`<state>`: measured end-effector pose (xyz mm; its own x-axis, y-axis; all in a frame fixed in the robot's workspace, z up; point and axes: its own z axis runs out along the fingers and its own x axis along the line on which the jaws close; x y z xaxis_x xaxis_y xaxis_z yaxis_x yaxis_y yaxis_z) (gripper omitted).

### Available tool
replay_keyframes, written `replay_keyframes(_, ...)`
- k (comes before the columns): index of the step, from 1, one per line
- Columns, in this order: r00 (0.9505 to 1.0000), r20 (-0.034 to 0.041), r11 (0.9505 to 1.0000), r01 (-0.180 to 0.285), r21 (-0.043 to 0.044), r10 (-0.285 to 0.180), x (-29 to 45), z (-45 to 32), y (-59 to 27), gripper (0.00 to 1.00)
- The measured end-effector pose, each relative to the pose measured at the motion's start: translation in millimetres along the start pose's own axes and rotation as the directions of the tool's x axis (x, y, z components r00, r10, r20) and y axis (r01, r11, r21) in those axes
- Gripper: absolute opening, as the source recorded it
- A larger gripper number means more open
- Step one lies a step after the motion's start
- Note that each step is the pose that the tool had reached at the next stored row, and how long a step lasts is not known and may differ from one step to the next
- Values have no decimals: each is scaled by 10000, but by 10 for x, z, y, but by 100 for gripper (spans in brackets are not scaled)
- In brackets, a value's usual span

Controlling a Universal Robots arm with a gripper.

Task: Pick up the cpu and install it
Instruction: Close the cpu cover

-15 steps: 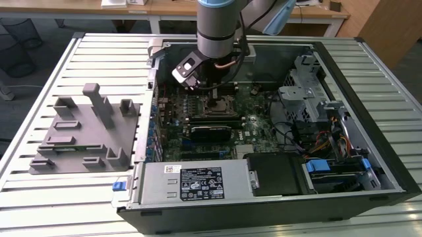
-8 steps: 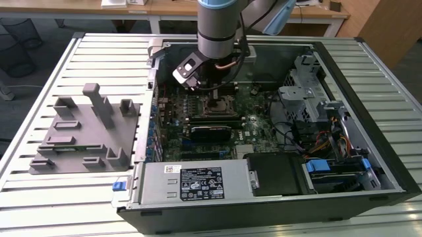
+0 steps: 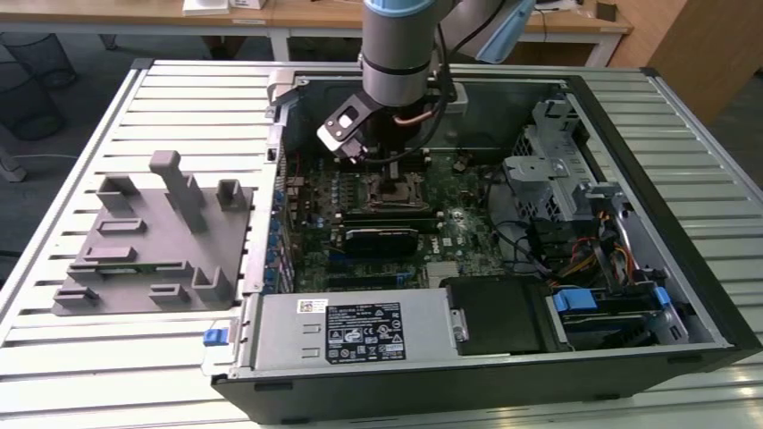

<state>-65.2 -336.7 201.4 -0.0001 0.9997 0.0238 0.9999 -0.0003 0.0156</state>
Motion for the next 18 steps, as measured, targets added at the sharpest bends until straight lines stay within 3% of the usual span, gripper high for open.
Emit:
replay_keyframes(4,10000,-9,10000,3,-1,-3,1,-45,-26,11)
replay_keyframes(18,10000,-9,10000,1,-1,-1,1,-42,-89,11)
